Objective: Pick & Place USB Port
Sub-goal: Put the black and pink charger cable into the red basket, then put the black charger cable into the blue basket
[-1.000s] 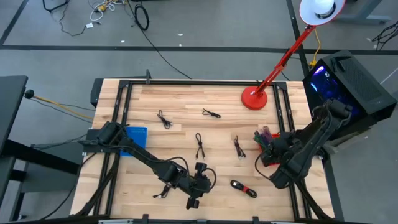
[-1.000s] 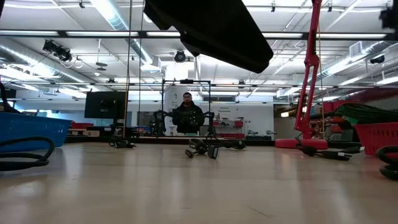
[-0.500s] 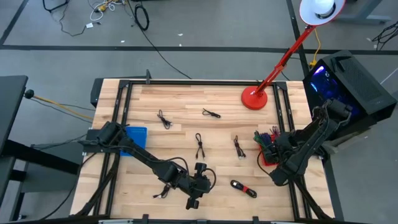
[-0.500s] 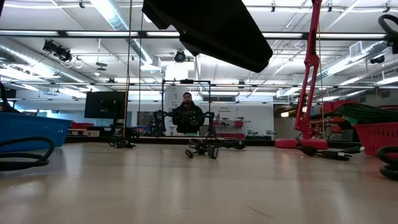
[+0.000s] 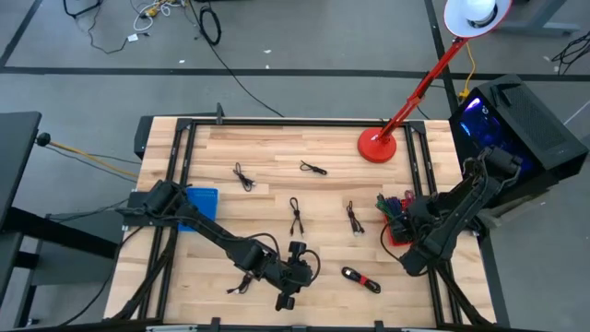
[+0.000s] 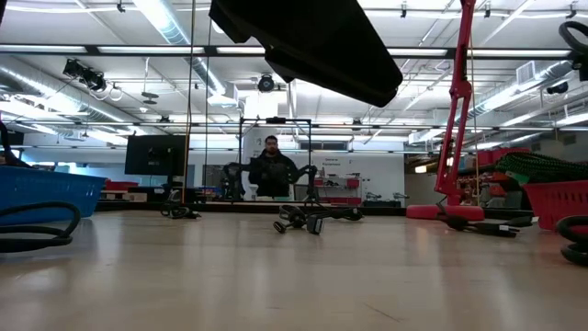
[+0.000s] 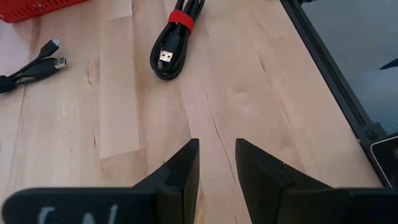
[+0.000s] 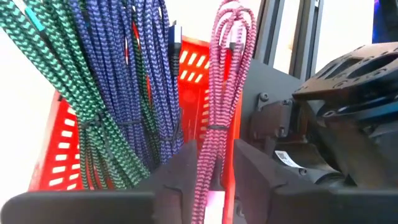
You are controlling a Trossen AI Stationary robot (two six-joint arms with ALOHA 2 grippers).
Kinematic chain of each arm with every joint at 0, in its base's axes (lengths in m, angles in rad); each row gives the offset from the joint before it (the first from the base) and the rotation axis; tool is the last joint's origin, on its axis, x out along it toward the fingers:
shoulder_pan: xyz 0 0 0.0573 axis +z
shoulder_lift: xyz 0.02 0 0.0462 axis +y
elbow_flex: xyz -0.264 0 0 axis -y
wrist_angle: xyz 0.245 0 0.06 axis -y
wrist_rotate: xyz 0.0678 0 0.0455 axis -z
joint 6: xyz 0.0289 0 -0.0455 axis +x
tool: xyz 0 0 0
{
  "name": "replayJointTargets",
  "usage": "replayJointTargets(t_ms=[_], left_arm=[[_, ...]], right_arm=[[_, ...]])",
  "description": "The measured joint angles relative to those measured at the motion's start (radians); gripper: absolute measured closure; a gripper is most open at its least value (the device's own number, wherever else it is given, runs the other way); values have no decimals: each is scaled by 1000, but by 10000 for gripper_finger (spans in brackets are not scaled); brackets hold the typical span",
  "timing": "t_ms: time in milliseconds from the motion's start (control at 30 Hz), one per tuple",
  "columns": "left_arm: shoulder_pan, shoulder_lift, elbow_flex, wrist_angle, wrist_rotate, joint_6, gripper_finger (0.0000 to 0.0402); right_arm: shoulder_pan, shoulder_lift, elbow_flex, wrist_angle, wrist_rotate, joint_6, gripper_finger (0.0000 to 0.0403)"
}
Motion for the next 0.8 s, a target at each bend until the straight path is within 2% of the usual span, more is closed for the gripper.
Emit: replayJointTargets(t_ms=[167,267,333,467,600,700,767,800], left_arm=[[0,0,0,0,0,0,291],[0,0,0,0,-5,0,291],[0,0,0,0,-16,2,291],[1,0,0,2,-56,18,291],[2,0,0,12,-123,67,291],[9,0,0,84,-213,175,291],[32,-10,0,147,-238,262,291],[51,-22,-1,174,-234,290,291]], right_arm=[[0,0,19,-27,6,-15,278],[0,0,98,-83,78,-46,273],[-4,-4,167,-84,174,-114,272],[-54,-26,316,-85,481,-345,271],[-141,-32,479,-46,759,-601,271],[-208,-32,580,141,929,-885,271],[-268,-31,626,364,934,-1206,271],[-300,-31,641,492,884,-1386,271]])
